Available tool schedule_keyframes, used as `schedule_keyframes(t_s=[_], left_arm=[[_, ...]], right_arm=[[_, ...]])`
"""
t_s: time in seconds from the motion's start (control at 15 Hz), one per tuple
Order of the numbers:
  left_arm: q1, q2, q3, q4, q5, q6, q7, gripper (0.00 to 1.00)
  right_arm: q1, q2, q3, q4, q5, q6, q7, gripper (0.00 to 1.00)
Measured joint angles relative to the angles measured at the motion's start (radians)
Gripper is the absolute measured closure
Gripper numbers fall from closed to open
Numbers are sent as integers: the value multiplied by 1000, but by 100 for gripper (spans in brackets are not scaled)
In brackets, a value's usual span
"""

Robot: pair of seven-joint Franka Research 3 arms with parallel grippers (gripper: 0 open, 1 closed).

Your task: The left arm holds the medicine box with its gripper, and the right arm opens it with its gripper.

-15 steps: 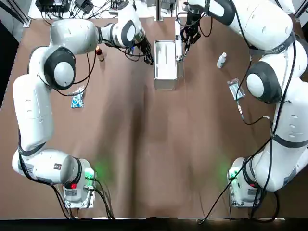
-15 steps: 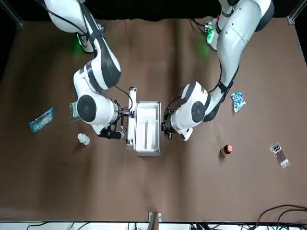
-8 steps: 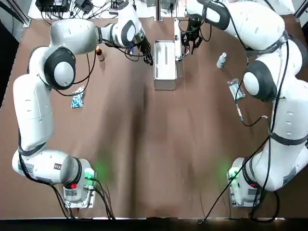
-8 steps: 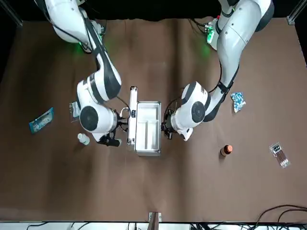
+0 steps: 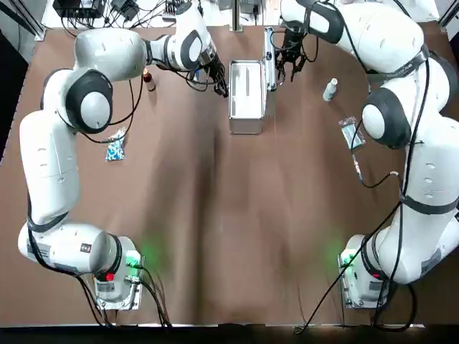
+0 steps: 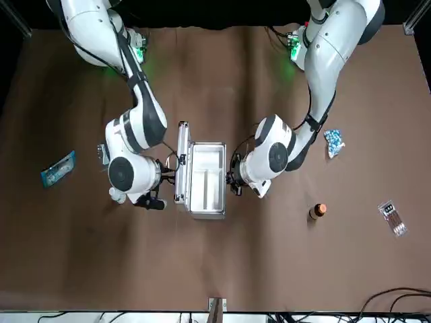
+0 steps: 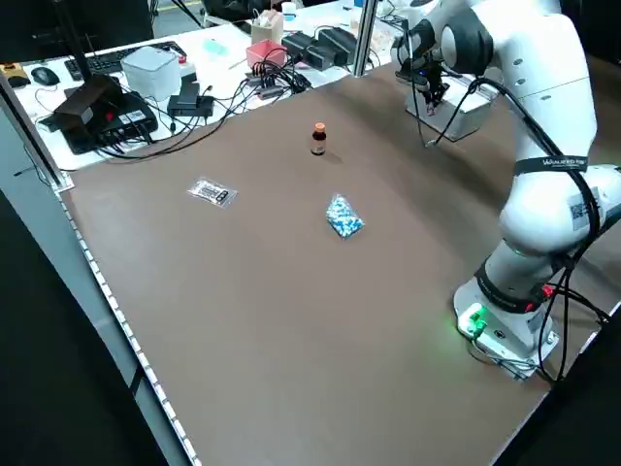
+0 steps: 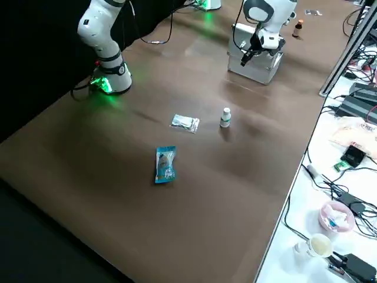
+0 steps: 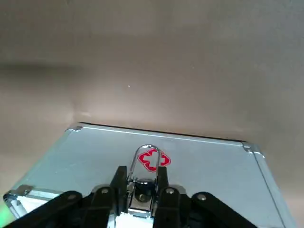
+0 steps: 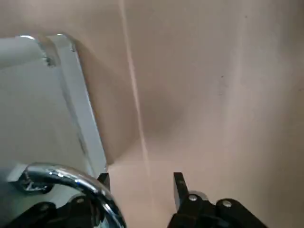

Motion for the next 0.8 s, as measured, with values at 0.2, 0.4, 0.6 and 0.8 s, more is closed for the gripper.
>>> schedule_keyframes(t_s=[0.2,0.4,0.6,0.8], left_arm=[[0,0,-1,1,0,0,0,70],[0,0,0,0,0,-1,0,70],[0,0,0,0,0,-1,0,70],[6,0,0,1,4,-21,0,48]], right_arm=[[-21,2,2,-8,19,-7,-29,36],[-48,2,1,-34,61,-13,-107,12],[-89,2,1,-56,136,-36,-189,2],[-126,2,1,-57,229,-77,-255,2]])
